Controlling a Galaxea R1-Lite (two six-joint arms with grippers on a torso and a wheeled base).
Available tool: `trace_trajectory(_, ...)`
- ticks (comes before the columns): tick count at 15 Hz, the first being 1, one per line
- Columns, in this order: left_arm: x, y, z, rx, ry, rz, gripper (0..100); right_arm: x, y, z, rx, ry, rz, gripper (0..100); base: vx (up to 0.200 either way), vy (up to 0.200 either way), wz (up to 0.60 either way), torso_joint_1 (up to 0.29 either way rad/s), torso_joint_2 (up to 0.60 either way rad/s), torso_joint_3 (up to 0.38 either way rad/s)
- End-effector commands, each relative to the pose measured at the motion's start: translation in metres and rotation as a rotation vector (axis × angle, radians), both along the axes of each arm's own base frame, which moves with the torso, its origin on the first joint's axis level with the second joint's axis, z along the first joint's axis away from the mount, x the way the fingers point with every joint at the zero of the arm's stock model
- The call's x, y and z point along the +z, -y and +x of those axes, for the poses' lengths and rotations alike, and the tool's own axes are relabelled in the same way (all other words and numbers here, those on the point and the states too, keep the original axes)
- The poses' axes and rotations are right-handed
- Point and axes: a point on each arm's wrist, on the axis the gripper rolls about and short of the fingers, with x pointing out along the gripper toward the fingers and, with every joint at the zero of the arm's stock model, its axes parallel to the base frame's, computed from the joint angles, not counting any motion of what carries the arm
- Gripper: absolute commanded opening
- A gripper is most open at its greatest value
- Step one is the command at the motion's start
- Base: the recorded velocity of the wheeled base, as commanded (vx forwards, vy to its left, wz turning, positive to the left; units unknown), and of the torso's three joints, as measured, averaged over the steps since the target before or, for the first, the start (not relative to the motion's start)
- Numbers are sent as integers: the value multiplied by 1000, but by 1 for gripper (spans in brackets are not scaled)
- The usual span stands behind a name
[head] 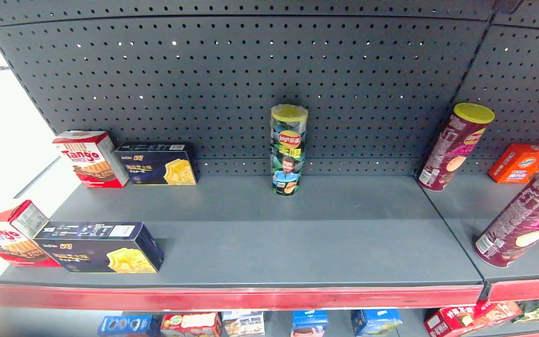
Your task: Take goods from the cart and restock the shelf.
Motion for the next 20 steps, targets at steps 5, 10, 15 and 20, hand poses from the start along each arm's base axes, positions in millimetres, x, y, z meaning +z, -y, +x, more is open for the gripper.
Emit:
trace_trajectory(5,0,0,0,4,2,0,100,0,0,0,0,1,1,100,0,0,0,0,0,0)
trace_trajectory(10,0,0,0,5,2,0,100,0,0,0,2,1,0,100,0,0,0,0,0,0)
trace_trajectory(15,0,0,0,5,2,0,100,0,0,0,-1,1,1,100,0,0,480,-1,2,1)
trace_trajectory(20,0,0,0,5,2,0,100,0,0,0,-1,1,1,100,0,0,600,4,3,1)
